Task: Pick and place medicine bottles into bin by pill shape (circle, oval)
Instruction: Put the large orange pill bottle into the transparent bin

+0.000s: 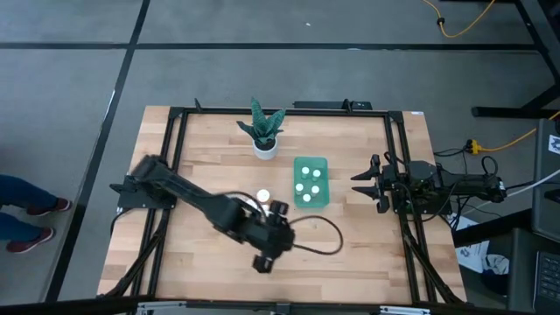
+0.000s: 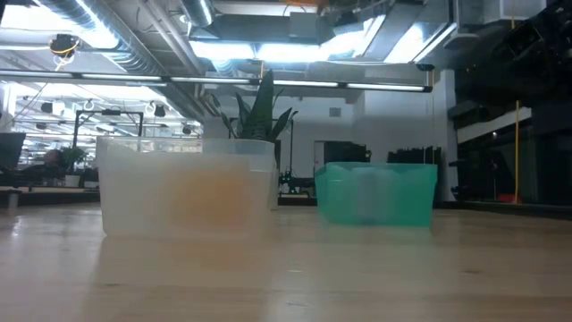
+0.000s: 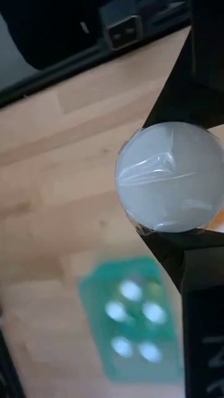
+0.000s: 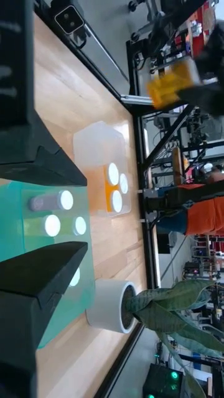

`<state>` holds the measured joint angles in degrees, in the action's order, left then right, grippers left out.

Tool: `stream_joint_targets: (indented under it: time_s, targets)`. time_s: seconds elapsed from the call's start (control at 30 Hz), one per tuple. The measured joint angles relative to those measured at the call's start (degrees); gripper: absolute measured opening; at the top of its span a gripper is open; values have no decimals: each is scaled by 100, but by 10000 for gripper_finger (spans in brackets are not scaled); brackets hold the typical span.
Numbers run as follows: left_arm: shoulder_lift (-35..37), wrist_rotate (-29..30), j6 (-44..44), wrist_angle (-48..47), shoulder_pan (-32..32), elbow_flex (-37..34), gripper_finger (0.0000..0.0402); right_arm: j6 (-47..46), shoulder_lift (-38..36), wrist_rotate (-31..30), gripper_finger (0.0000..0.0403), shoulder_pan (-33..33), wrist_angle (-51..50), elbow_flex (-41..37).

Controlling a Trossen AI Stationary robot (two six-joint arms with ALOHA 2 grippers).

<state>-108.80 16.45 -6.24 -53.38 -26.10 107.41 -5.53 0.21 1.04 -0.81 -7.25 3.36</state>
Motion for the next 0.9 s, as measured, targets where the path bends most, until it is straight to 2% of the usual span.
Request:
stream_joint_targets:
  time_s: [0.1, 0.23, 0.43, 0.53, 0.63, 0.77, 0.9]
  targets:
    - [428, 60, -186, -401, -49, -183, 187, 0, 2, 3, 156, -1, -13, 0]
    - [1061, 100, -655, -238, -51, -1137, 187, 1, 1, 4, 156, 0, -9, 0]
    - [1862, 187, -1170, 1505, 63, -3282, 187, -1, 2, 4, 156, -1, -8, 0]
    - [1980, 167, -1265, 2425, 67, -4131, 187, -1, 2, 4, 156, 0, -9, 0]
    - [1990, 145, -1523, 2853, 71, -4678, 187, 0, 2, 4, 156, 0, -9, 0]
    - [1990, 163, -1929, 3255, 86, -5246, 187, -1, 2, 4, 156, -1, -9, 0]
    - [1982, 210, -2114, 3576, 100, -5516, 187, 0, 2, 4, 156, 0, -10, 0]
